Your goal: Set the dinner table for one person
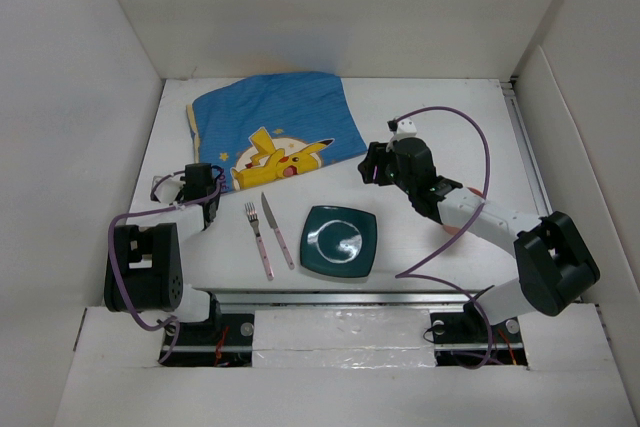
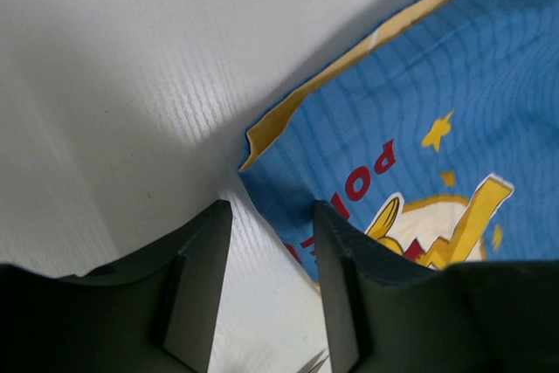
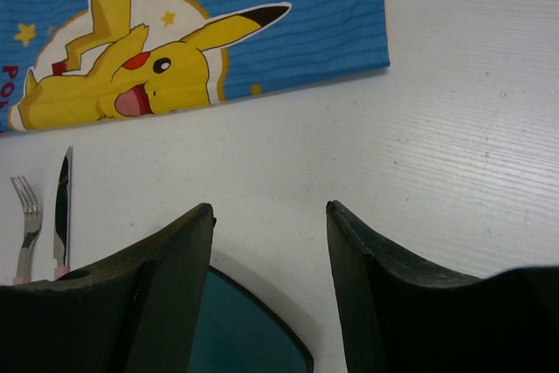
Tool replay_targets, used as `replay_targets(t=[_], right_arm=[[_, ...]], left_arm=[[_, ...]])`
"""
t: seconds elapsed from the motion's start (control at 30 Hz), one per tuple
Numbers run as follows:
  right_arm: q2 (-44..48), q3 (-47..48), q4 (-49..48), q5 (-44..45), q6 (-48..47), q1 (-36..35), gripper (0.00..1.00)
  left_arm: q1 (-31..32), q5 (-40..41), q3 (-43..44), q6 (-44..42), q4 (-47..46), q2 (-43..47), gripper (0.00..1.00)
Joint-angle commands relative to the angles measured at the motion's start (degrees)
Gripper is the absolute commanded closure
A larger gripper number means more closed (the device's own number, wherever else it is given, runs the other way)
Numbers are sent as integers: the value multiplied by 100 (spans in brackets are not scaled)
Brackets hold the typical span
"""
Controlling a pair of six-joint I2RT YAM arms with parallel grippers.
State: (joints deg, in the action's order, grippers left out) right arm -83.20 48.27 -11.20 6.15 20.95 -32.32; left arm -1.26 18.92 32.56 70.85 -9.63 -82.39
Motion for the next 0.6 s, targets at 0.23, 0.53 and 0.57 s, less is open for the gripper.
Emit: replay_targets(t=[0.23, 0.53, 0.57], right_arm=[[-863, 366, -392, -9, 225, 181, 29], [-2753, 2256, 496, 140, 1086, 481, 27], [-2928, 2422, 548, 149, 1165, 533, 28]], left_arm=[[-33, 253, -57, -361, -74, 144, 100], [-33, 33, -742, -546, -724, 1155, 100], [-33, 7, -794, -572, -794, 1181, 100]])
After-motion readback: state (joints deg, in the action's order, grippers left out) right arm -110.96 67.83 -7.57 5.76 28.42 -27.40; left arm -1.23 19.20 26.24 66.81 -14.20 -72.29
